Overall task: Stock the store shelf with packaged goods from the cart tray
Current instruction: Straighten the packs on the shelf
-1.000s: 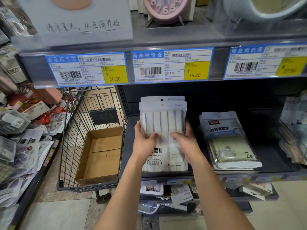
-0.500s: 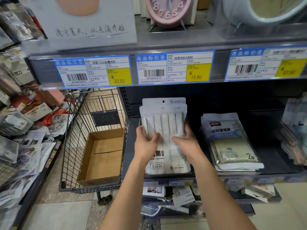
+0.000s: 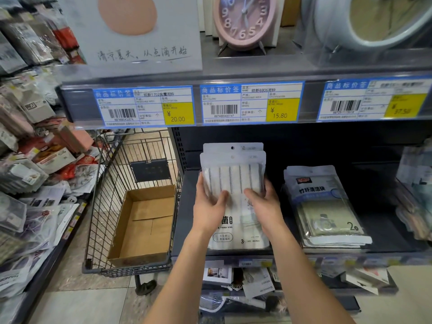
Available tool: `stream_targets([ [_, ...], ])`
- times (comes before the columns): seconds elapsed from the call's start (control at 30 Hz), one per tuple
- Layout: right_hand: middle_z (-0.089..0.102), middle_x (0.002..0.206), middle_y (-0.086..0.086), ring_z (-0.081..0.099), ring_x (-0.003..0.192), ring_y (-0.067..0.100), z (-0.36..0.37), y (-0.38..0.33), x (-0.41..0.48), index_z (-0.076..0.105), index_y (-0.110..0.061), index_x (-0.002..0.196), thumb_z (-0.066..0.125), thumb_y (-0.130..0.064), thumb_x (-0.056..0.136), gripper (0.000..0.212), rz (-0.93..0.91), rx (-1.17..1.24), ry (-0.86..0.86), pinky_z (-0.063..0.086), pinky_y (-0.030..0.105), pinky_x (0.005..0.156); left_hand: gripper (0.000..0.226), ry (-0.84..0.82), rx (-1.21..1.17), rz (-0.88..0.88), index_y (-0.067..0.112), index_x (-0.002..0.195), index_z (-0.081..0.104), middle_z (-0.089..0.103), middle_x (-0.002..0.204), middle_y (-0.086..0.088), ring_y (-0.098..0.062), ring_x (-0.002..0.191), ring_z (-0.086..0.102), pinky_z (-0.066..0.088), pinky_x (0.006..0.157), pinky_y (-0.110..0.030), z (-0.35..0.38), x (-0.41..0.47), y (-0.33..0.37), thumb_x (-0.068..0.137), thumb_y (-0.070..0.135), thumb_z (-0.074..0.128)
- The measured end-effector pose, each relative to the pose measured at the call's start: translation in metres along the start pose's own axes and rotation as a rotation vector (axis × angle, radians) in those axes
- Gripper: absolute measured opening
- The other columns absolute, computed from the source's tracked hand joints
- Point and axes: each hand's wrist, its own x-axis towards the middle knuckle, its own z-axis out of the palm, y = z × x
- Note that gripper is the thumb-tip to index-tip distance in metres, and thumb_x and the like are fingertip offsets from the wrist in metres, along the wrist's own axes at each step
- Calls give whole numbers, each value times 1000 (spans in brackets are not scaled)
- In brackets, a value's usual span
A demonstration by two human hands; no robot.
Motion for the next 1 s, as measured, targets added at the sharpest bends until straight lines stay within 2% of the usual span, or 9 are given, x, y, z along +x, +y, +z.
stream_targets([
  [0.23, 67, 126, -7, 66, 112, 16, 3, 1, -1, 36, -37, 152, 67, -29, 92, 68, -19, -75, 16, 53, 44, 102, 89, -17, 110, 79, 46, 163, 8, 40, 164, 10, -16, 145, 47, 42, 115, -34, 3, -2, -2, 97, 44, 67],
  [0.37, 69, 122, -3, 69, 108, 18, 4, -3, 4, 47, -30, 146, 74, -21, 81, 71, 2, 1, 65, 56, 49, 99, 91, -7, 60, 49, 51, 160, 9, 45, 162, 7, -20, 143, 51, 45, 117, -46, 2, -1, -1, 94, 46, 70],
  [0.43, 70, 119, -3, 69, 106, 16, 5, -4, 2, 50, -26, 144, 74, -15, 83, 66, -30, 12, 95, 57, 46, 98, 93, 0, 39, 28, 48, 162, 9, 52, 156, 5, -18, 137, 56, 47, 114, -40, 2, -1, 0, 94, 41, 73],
  [0.6, 68, 109, -13, 65, 97, 1, 7, -1, -4, 49, -25, 146, 73, -15, 87, 64, -110, -36, 172, 58, 34, 92, 92, 5, 37, 55, 38, 164, 12, 55, 150, 7, -14, 132, 59, 46, 99, -22, 3, 0, 2, 96, 31, 74],
  [0.7, 66, 104, -14, 64, 90, 1, 8, -5, -6, 52, -27, 143, 70, -19, 90, 57, -147, -134, 169, 48, 13, 73, 93, 14, 21, 73, 38, 164, 11, 52, 154, 6, -14, 135, 57, 46, 106, -25, 3, -1, 2, 96, 31, 74],
  [0.77, 69, 107, -10, 67, 91, 8, 7, -8, -6, 55, -30, 140, 69, -24, 90, 52, -145, -200, 147, 45, 13, 66, 94, 20, 32, 88, 38, 164, 10, 50, 156, 7, -13, 138, 54, 45, 112, -28, 4, -4, 3, 95, 33, 74],
  [0.83, 72, 110, -7, 67, 87, 6, 7, -10, -4, 56, -32, 140, 69, -26, 88, 54, -119, -217, 152, 46, 15, 64, 85, 36, 25, 99, 32, 162, 18, 50, 150, 19, 3, 133, 52, 43, 108, -14, 4, -5, 7, 97, 27, 73],
  [0.9, 72, 110, -7, 64, 84, 1, 7, -10, -3, 56, -32, 140, 69, -26, 88, 54, -114, -233, 156, 45, 14, 63, 68, 46, 36, 133, 42, 146, 31, 50, 132, 33, 25, 115, 51, 40, 94, 2, 4, -4, 12, 97, 15, 70],
  [1.0, 71, 110, -6, 65, 84, 4, 8, -12, -3, 56, -32, 140, 70, -25, 87, 55, -114, -241, 167, 45, 14, 63, 63, 45, 51, 165, 43, 139, 35, 56, 124, 32, 29, 107, 53, 46, 94, -3, 4, -3, 15, 97, 9, 67],
])
